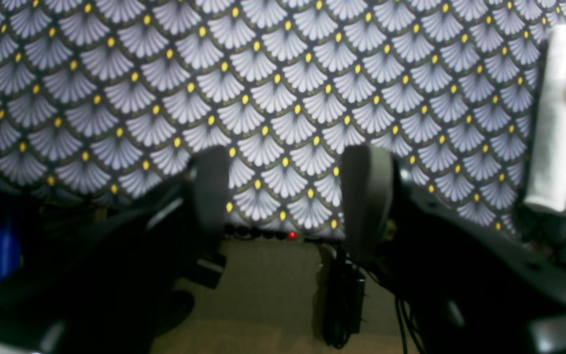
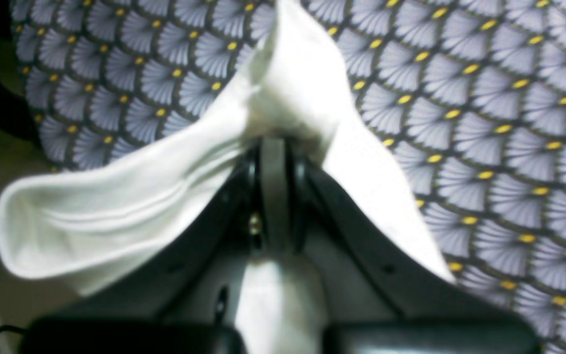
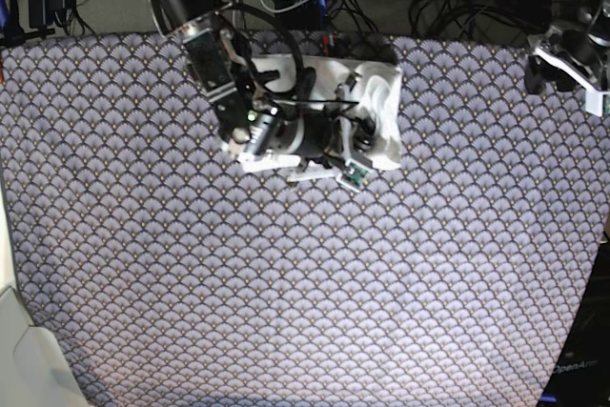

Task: Fold the T-shirt properly
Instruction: 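Press the held end onto the bundle and adjust with the right gripper, then release the shirt and withdraw the right gripper beside the bundle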

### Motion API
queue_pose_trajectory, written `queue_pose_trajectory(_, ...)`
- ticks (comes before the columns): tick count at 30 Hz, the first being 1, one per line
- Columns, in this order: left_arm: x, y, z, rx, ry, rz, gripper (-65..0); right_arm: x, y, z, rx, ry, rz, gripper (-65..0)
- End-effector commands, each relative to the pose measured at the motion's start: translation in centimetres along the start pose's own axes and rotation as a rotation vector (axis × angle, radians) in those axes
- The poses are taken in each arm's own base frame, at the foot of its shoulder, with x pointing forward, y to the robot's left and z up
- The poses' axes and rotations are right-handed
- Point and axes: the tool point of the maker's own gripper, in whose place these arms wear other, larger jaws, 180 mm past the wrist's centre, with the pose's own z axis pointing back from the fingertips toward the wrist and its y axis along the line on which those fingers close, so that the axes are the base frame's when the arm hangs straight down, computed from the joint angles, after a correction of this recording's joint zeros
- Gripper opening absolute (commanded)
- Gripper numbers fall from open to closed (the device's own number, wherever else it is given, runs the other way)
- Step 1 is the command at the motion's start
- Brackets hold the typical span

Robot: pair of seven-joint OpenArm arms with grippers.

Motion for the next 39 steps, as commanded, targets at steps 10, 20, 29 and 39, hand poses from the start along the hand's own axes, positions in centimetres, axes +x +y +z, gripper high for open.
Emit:
queue_pose_trajectory(10,2.0,-0.1,0.1,-0.007,-0.059,-0.017,-29.3,1.9,2.8,3.4,-0.019,-0.092,0.029,-65.0)
queue_pose_trajectory(20,1.9,-0.7,-0.1,-0.014,-0.068,0.002,-29.3,-1.1,5.0,1.1,0.054,-0.023,-0.060,-65.0)
queue_pose_trajectory(29,1.7,-0.7,-0.1,-0.017,-0.062,0.003,-29.3,-0.2,5.0,0.0,0.073,-0.067,-0.081,-65.0)
queue_pose_trajectory(39,1.6,-0.7,-0.1,-0.016,-0.062,0.004,-29.3,3.3,2.2,6.7,-0.090,-0.147,0.095,-65.0)
